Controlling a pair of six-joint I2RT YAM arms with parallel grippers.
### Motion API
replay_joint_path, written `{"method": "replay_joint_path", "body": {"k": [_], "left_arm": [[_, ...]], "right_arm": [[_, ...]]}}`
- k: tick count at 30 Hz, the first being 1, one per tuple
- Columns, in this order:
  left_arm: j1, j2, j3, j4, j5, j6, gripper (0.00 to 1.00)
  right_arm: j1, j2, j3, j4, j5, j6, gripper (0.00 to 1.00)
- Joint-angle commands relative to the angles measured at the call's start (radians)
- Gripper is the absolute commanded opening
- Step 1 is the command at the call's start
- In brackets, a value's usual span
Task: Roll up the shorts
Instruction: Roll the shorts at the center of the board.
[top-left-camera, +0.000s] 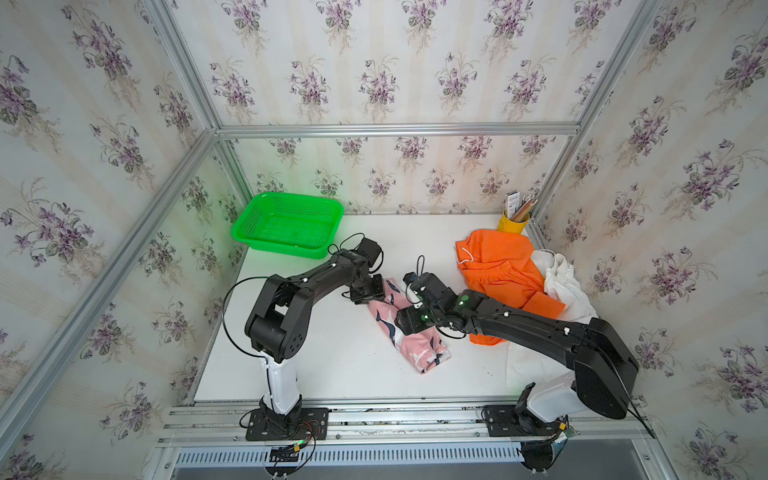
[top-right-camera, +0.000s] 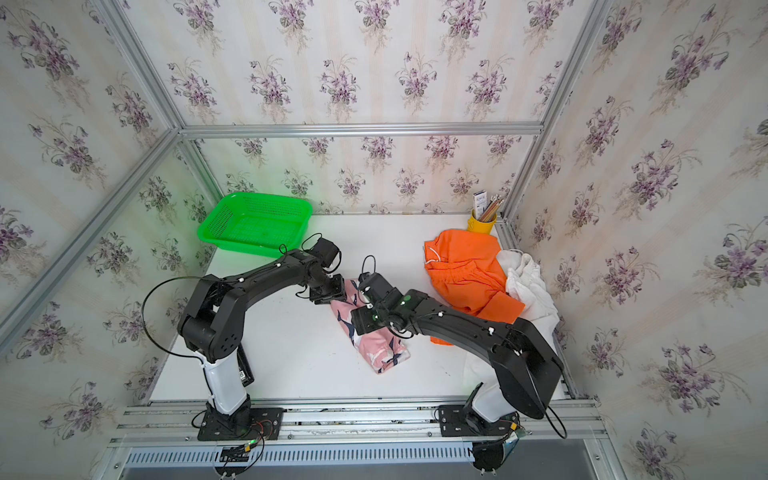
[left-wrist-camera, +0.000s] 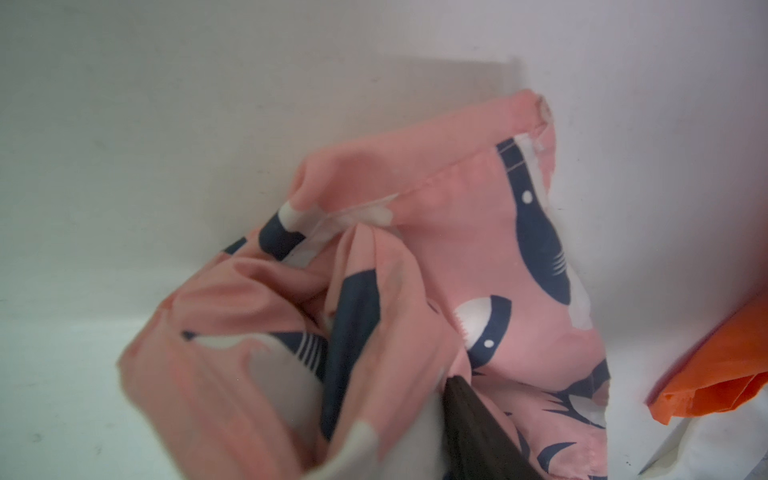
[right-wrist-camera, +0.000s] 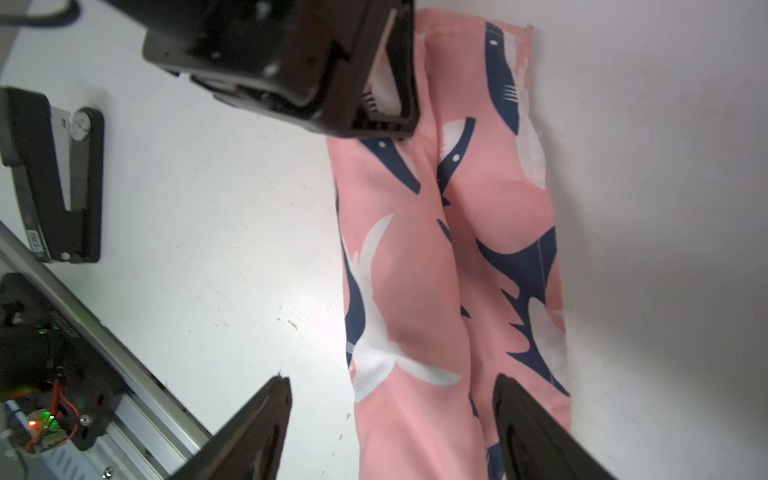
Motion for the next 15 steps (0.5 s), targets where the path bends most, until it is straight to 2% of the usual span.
{"method": "replay_joint_path", "body": {"k": [1, 4, 8, 12, 15], "left_arm": [[0.001, 0.008, 0.001, -0.017, 0.008, 0.022, 0.56], [0.003, 0.013, -0.007, -0.016, 0.014, 0.026, 0.56], [0.007, 0.020, -0.005, -0.017, 0.024, 0.026, 0.58], [0.013, 0.018, -0.008, -0.021, 0.021, 0.033, 0.58], [0.023, 0.009, -0.017, -0.021, 0.020, 0.035, 0.59]], "right_arm": [[0.100, 0.072, 0.076, -0.198, 0.304, -0.032, 0.85], [0.179, 0.159, 0.116, -0.229, 0.411, -0.036, 0.96], [0.223, 0.268, 0.125, -0.219, 0.457, -0.054, 0.98], [0.227, 0.335, 0.106, -0.174, 0.426, -0.081, 0.97], [0.228, 0.362, 0.075, -0.140, 0.395, -0.089, 0.88]]}}
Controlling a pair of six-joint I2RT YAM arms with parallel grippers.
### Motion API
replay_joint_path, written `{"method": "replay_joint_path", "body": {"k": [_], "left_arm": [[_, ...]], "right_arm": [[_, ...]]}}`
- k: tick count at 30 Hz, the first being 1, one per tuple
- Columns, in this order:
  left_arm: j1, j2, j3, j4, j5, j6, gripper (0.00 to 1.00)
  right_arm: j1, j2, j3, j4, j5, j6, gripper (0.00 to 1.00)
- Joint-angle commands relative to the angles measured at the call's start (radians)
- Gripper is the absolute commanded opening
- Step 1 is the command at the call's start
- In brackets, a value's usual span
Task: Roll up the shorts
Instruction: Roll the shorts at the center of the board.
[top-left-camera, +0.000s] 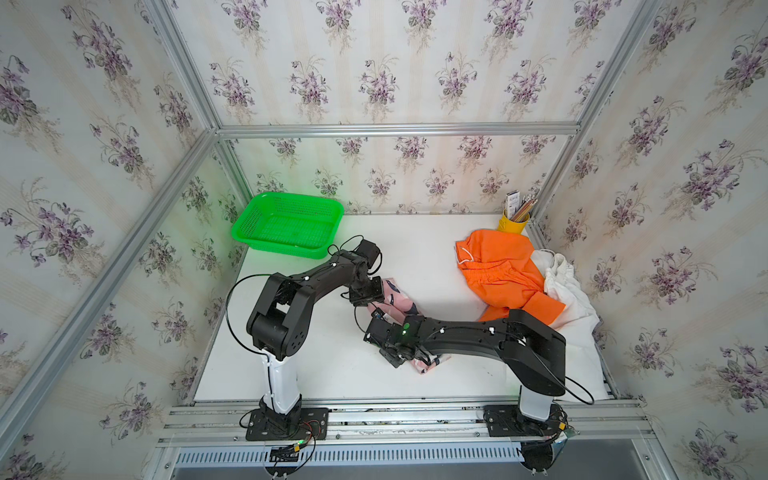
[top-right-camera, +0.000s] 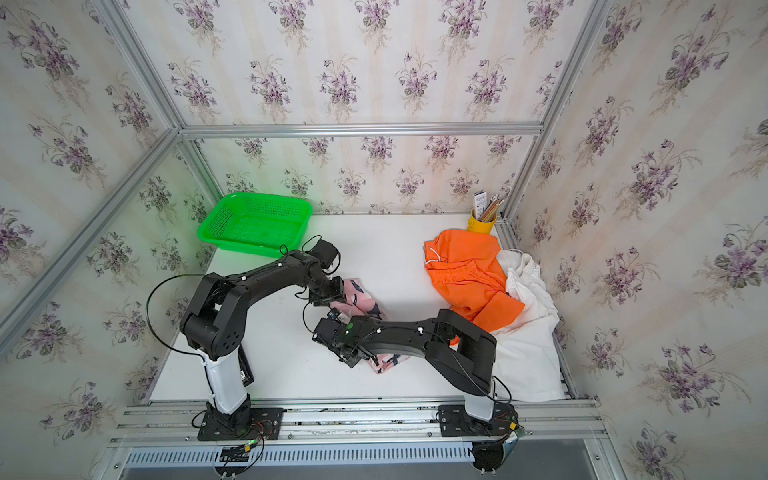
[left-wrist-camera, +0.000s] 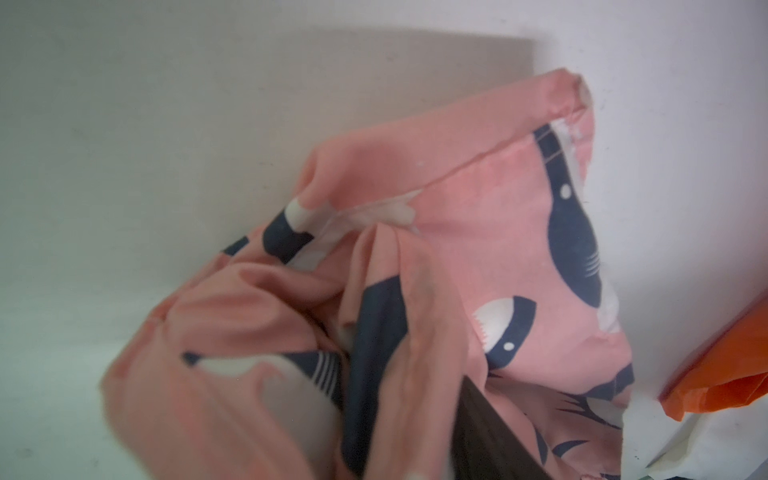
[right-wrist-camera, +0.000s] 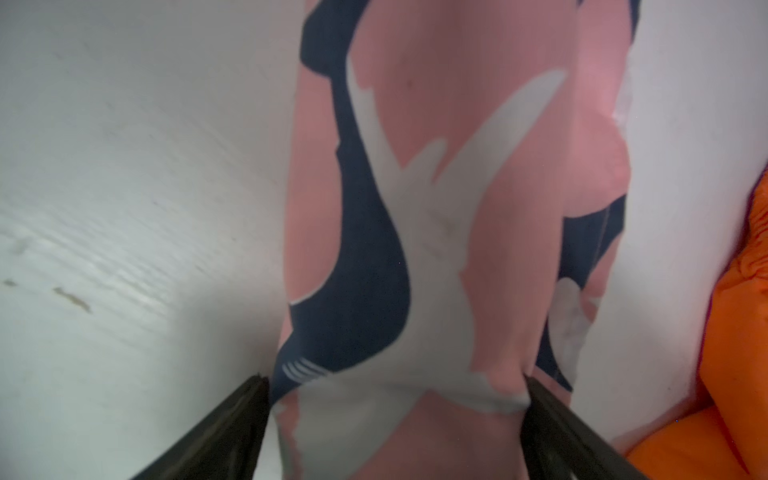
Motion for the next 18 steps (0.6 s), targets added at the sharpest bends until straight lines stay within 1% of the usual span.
{"method": "replay_joint_path", "body": {"k": [1, 4, 5, 6, 8, 11, 13, 15, 18], "left_arm": [[0.010, -0.012, -0.010, -0.020, -0.002, 0.017, 0.60], [0.023, -0.038, -0.021, -0.030, -0.008, 0.025, 0.61], [0.032, -0.052, -0.024, -0.038, -0.015, 0.030, 0.62], [0.043, -0.072, -0.032, -0.045, -0.022, 0.034, 0.64], [0.076, -0.117, -0.052, -0.064, -0.029, 0.044, 0.67], [0.137, -0.209, -0.084, -0.099, -0.039, 0.066, 0.70], [0.175, -0.266, -0.100, -0.123, -0.038, 0.076, 0.71], [0.187, -0.305, -0.093, -0.161, -0.047, 0.095, 0.72], [0.180, -0.335, -0.089, -0.192, -0.036, 0.098, 0.73]], "right_arm": [[0.003, 0.028, -0.019, 0.019, -0.016, -0.025, 0.81], [0.008, 0.026, -0.012, 0.030, -0.069, -0.032, 0.56], [0.008, 0.012, -0.007, 0.043, -0.108, -0.035, 0.48], [0.008, -0.004, -0.004, 0.057, -0.157, -0.036, 0.43], [0.004, -0.036, 0.001, 0.090, -0.268, -0.033, 0.39], [-0.024, -0.097, -0.031, 0.191, -0.485, 0.007, 0.37], [-0.063, -0.141, -0.087, 0.287, -0.638, 0.055, 0.36], [-0.126, -0.191, -0.176, 0.408, -0.797, 0.120, 0.35], [-0.225, -0.249, -0.312, 0.571, -0.954, 0.207, 0.35]]}}
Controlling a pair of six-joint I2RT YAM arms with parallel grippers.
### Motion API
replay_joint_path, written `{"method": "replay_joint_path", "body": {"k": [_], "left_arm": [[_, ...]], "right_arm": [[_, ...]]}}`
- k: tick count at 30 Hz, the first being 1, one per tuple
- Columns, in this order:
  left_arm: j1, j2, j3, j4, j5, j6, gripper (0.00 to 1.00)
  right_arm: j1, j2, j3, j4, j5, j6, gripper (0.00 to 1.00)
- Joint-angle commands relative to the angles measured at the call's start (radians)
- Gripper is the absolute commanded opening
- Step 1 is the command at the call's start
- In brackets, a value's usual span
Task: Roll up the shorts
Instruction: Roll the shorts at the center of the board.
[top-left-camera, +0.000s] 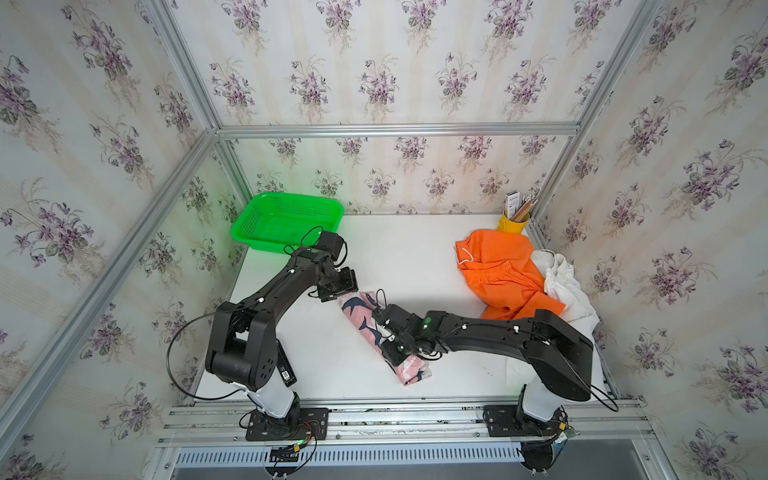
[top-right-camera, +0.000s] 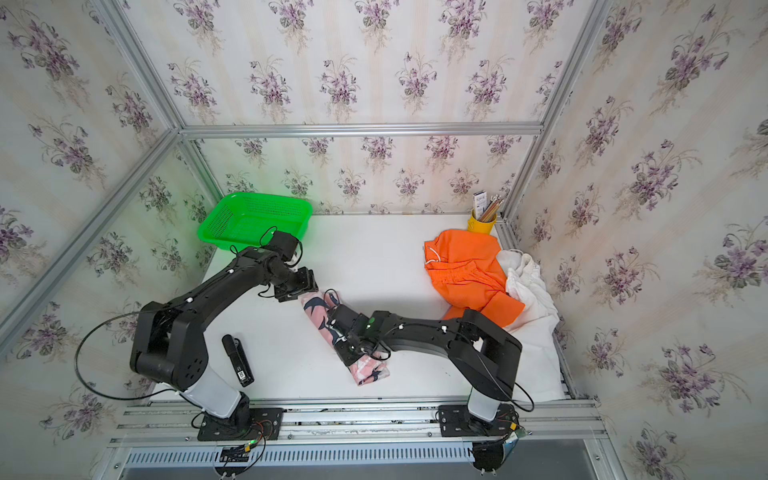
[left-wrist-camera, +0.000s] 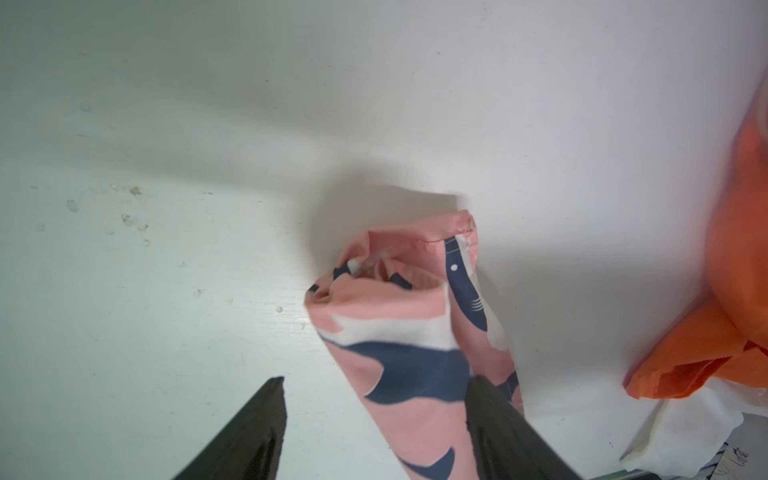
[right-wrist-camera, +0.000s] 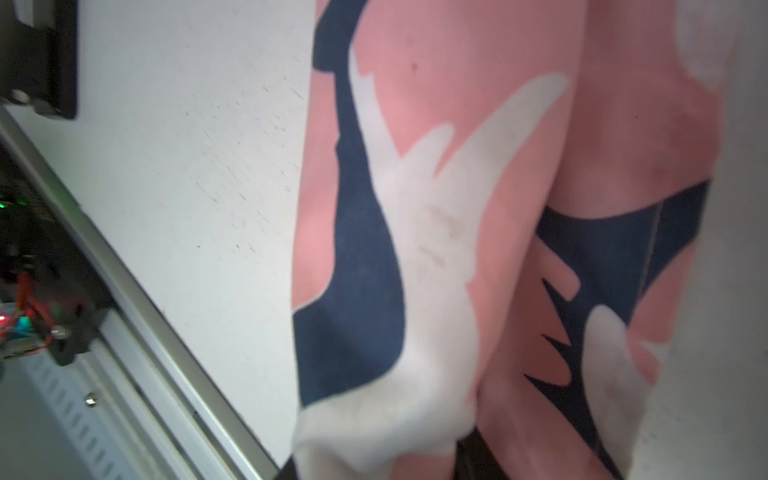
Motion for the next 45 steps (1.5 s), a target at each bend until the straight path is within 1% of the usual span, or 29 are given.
{"method": "replay_joint_path", "body": {"k": [1, 5, 8, 11, 12, 14, 15, 18, 21, 23, 25, 27, 29, 30, 33, 34, 37, 41, 43, 44, 45], "left_arm": [[-0.009, -0.025, 0.008, -0.065, 0.004, 0.024, 0.73], [-0.060, -0.008, 0.014, -0.049, 0.028, -0.001, 0.74], [-0.124, 0.036, 0.032, -0.005, 0.044, -0.034, 0.75], [-0.206, 0.123, 0.084, 0.034, 0.063, -0.057, 0.75], [-0.229, 0.161, 0.112, 0.038, 0.070, -0.062, 0.75], [-0.261, 0.222, 0.143, 0.069, 0.079, -0.075, 0.75], [-0.272, 0.253, 0.145, 0.102, 0.091, -0.086, 0.75], [-0.276, 0.346, 0.172, 0.130, 0.131, -0.095, 0.68], [-0.275, 0.385, 0.190, 0.117, 0.109, -0.084, 0.62], [-0.273, 0.397, 0.204, 0.101, 0.107, -0.072, 0.60], [-0.268, 0.411, 0.219, 0.084, 0.108, -0.063, 0.60], [-0.267, 0.418, 0.229, 0.077, 0.108, -0.054, 0.59], [-0.266, 0.424, 0.235, 0.072, 0.108, -0.051, 0.59], [-0.265, 0.425, 0.238, 0.069, 0.108, -0.050, 0.59], [-0.261, 0.425, 0.236, 0.065, 0.108, -0.045, 0.59], [-0.258, 0.424, 0.234, 0.063, 0.108, -0.040, 0.59], [-0.245, 0.419, 0.224, 0.063, 0.108, -0.034, 0.60], [-0.221, 0.406, 0.192, 0.074, 0.108, -0.027, 0.60], [-0.210, 0.399, 0.184, 0.074, 0.110, -0.019, 0.60], [-0.205, 0.398, 0.182, 0.074, 0.111, -0.015, 0.60], [-0.200, 0.396, 0.180, 0.073, 0.113, -0.010, 0.60]], "right_arm": [[-0.089, -0.044, -0.111, 0.240, -0.310, 0.140, 0.34], [-0.224, -0.055, -0.255, 0.383, -0.452, 0.212, 0.33], [-0.311, -0.041, -0.347, 0.483, -0.518, 0.259, 0.34], [-0.380, -0.009, -0.409, 0.538, -0.565, 0.286, 0.38], [-0.397, 0.001, -0.425, 0.543, -0.571, 0.290, 0.42], [-0.420, 0.013, -0.444, 0.540, -0.565, 0.288, 0.46], [-0.426, 0.014, -0.444, 0.515, -0.551, 0.274, 0.50], [-0.427, -0.032, -0.416, 0.368, -0.436, 0.202, 0.61], [-0.420, -0.150, -0.358, 0.164, -0.237, 0.114, 0.70], [-0.410, -0.223, -0.302, 0.030, -0.113, 0.059, 0.76], [-0.374, -0.277, -0.232, -0.098, 0.020, 0.011, 0.79], [-0.307, -0.299, -0.146, -0.216, 0.161, -0.019, 0.81], [-0.215, -0.288, -0.059, -0.316, 0.298, -0.033, 0.82], [-0.146, -0.267, -0.009, -0.369, 0.377, -0.035, 0.82], [0.011, -0.172, 0.101, -0.485, 0.525, -0.020, 0.83], [0.056, -0.132, 0.127, -0.516, 0.563, -0.010, 0.85], [0.128, -0.050, 0.149, -0.535, 0.628, 0.022, 0.89], [0.161, 0.018, 0.144, -0.527, 0.647, 0.034, 0.90], [0.170, 0.042, 0.134, -0.532, 0.657, 0.037, 0.87], [0.171, 0.048, 0.125, -0.529, 0.651, 0.038, 0.84], [0.170, 0.049, 0.116, -0.519, 0.634, 0.036, 0.79]]}}
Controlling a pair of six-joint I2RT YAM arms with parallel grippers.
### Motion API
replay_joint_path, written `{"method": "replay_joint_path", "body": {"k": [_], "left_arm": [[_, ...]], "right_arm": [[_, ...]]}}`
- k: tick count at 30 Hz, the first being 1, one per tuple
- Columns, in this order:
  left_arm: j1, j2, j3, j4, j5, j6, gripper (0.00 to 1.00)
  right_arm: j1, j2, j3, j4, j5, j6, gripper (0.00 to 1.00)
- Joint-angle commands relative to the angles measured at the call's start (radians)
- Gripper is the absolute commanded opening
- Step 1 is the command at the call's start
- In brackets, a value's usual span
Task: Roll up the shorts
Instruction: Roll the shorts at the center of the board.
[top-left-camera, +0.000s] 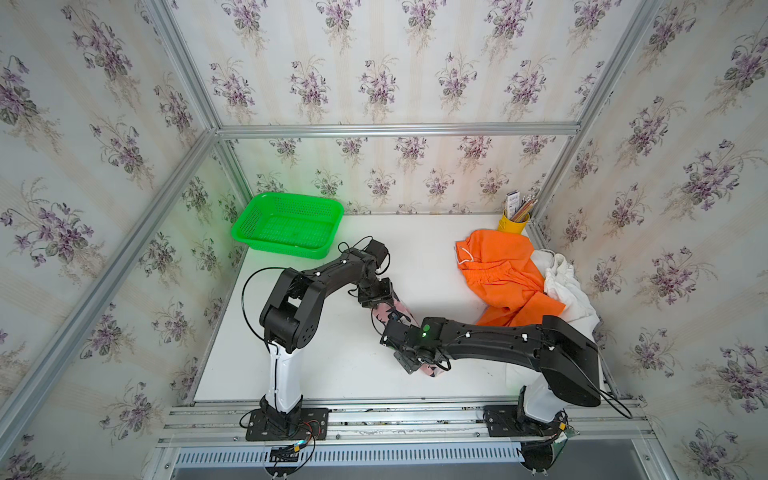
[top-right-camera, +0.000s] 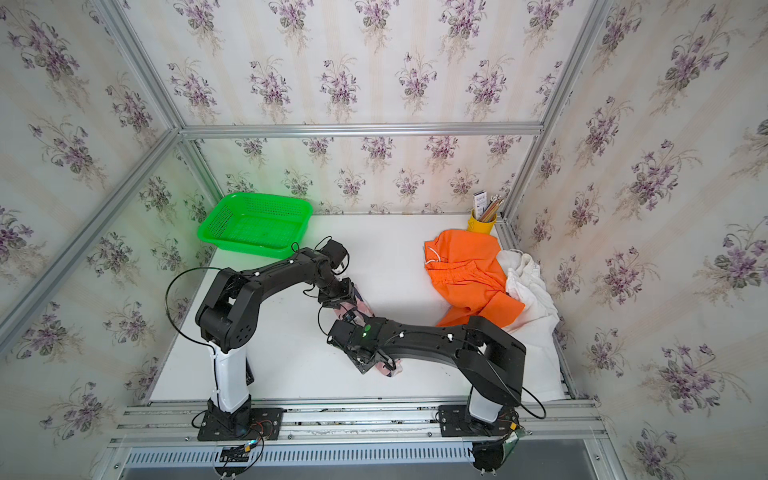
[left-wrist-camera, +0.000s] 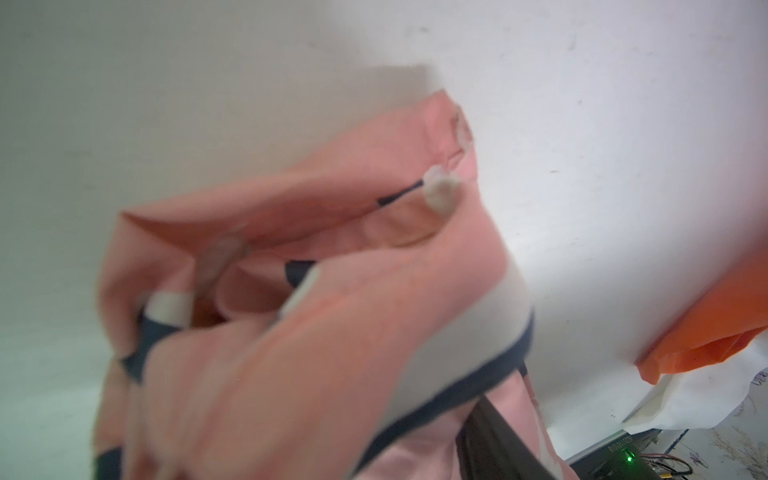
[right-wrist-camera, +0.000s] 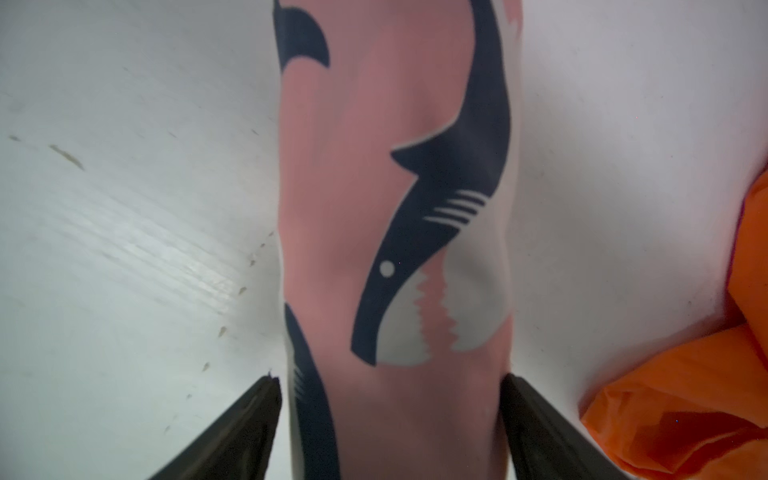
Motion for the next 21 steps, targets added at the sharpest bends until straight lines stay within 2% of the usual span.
{"method": "replay_joint_path", "body": {"k": [1, 4, 9, 13, 17, 21], "left_arm": [[0.017, -0.007, -0.007, -0.008, -0.010, 0.031, 0.60], [0.038, -0.009, -0.003, -0.010, -0.006, 0.042, 0.61], [0.081, -0.099, -0.019, -0.017, -0.015, 0.031, 0.68], [0.090, -0.209, -0.026, -0.056, -0.049, 0.030, 0.74], [0.082, -0.295, -0.080, -0.050, -0.027, -0.013, 0.76], [0.015, -0.335, -0.141, 0.018, 0.014, -0.083, 0.80]], "right_arm": [[0.004, 0.007, -0.020, -0.017, 0.008, 0.015, 0.72], [0.000, -0.018, -0.033, 0.048, -0.100, 0.018, 0.54], [-0.087, -0.102, -0.137, 0.310, -0.408, 0.073, 0.38], [-0.206, -0.162, -0.262, 0.563, -0.641, 0.175, 0.35], [-0.304, -0.208, -0.389, 0.775, -0.774, 0.290, 0.34], [-0.399, -0.243, -0.532, 0.973, -0.874, 0.406, 0.34]]}}
